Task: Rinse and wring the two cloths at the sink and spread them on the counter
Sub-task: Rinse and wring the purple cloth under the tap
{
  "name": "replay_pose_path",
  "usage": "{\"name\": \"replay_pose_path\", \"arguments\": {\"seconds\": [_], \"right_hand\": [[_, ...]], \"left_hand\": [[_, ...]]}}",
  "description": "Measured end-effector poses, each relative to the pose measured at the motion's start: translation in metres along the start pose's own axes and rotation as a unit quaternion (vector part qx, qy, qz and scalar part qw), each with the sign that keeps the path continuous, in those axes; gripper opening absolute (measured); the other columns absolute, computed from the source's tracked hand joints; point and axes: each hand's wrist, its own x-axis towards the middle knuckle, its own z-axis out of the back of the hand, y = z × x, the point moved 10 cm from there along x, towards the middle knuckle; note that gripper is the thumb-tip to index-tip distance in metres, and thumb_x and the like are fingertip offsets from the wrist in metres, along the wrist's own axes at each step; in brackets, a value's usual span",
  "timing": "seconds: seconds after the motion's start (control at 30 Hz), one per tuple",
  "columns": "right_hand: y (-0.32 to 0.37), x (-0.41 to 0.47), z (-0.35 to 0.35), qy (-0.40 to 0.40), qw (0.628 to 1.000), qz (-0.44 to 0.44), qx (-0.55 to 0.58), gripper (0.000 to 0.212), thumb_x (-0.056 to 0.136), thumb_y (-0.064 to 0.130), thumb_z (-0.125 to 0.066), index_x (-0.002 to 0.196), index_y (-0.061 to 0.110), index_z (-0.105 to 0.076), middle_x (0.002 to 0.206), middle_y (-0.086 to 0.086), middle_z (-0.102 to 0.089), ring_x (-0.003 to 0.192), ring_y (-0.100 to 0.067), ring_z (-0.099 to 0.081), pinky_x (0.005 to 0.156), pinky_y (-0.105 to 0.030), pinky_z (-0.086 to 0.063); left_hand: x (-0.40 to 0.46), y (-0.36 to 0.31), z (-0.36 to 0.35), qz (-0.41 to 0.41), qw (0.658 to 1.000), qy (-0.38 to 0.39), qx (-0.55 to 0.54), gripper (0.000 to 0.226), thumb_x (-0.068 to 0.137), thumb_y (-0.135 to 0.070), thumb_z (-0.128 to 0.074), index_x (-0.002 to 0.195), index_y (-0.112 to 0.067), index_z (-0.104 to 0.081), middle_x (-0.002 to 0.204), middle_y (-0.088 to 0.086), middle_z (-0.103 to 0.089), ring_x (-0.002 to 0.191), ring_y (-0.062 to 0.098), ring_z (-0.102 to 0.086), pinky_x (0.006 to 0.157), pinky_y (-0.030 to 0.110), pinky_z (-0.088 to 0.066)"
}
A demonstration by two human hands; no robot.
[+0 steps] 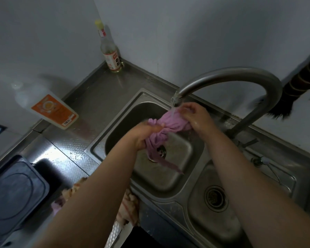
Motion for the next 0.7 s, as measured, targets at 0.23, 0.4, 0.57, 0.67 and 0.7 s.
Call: {"name": "replay_pose_path", "arguments": {"seconds": [0.23,0.4,0.57,0.67,0.7], "right_hand": [[-0.031,-0.025,-0.034,0.194,0.975,-0.068,0.087,0.065,0.084,0.001,-0.066,0.139,0.027,-0.041,0.106,-0.006,-0.056,0.058,-0.006,-0.064,0.047,-0.019,-0.043],[-0.027,-0.03,-0.022,0.071,0.997,0.003,-0.042,0.046,0.085,0.025,-0.071,0.118,0.025,-0.04,0.111,0.008,-0.052,0.088,-0.008,-0.06,0.059,-0.017,-0.048],[-0.01,-0.038,-0.036,0.034,0.989,0.119,-0.086,0.01,0.097,0.014,-0.055,0.095,0.014,-0.065,0.088,-0.001,-0.062,0.07,0.009,-0.058,0.064,-0.007,-0.042],[-0.017,-0.04,-0.012,-0.054,0.979,0.098,-0.169,0.02,0.099,0.022,-0.049,0.102,0.021,-0.069,0.08,0.01,-0.061,0.069,0.009,-0.056,0.065,-0.004,-0.042],[-0.019,-0.039,-0.006,-0.069,0.97,0.096,-0.211,0.021,0.099,0.026,-0.048,0.101,0.021,-0.069,0.08,0.011,-0.061,0.072,0.005,-0.056,0.072,-0.014,-0.048]], "left_hand": [[-0.001,-0.013,0.01,-0.018,0.986,0.033,-0.163,0.023,0.099,-0.018,-0.048,0.096,0.001,-0.061,0.089,0.018,-0.07,0.081,0.027,-0.07,0.077,0.036,-0.059],[-0.008,-0.028,-0.004,-0.06,0.983,0.069,-0.157,0.025,0.095,-0.018,-0.053,0.102,0.004,-0.06,0.106,0.022,-0.065,0.098,0.03,-0.064,0.089,0.039,-0.054],[-0.021,-0.025,-0.025,-0.048,0.98,0.151,-0.118,0.044,0.08,-0.018,-0.068,0.116,0.006,-0.058,0.111,0.024,-0.064,0.101,0.033,-0.064,0.096,0.043,-0.051],[-0.02,-0.03,-0.014,-0.072,0.989,0.101,-0.078,0.039,0.084,-0.009,-0.065,0.12,0.003,-0.055,0.114,0.026,-0.064,0.102,0.035,-0.065,0.094,0.046,-0.052],[-0.019,-0.032,-0.003,-0.084,0.994,0.054,-0.045,0.034,0.087,-0.009,-0.064,0.118,0.001,-0.055,0.113,0.025,-0.066,0.099,0.034,-0.067,0.091,0.047,-0.054]]}}
